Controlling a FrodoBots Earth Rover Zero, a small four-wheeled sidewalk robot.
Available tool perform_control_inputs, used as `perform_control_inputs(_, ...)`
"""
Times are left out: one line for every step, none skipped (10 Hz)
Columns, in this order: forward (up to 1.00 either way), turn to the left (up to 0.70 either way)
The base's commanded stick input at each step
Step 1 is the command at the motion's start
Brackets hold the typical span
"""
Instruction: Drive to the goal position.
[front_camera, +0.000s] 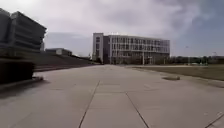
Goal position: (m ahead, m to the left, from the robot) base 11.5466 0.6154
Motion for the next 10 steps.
perform_control_inputs(1.00,0.00)
perform_control_inputs(1.00,0.00)
perform_control_inputs(1.00,0.00)
perform_control_inputs(1.00,0.00)
perform_control_inputs(1.00,0.00)
perform_control_inputs(1.00,0.00)
perform_control_inputs(1.00,0.00)
perform_control_inputs(1.00,0.00)
perform_control_inputs(1.00,0.00)
perform_control_inputs(1.00,0.00)
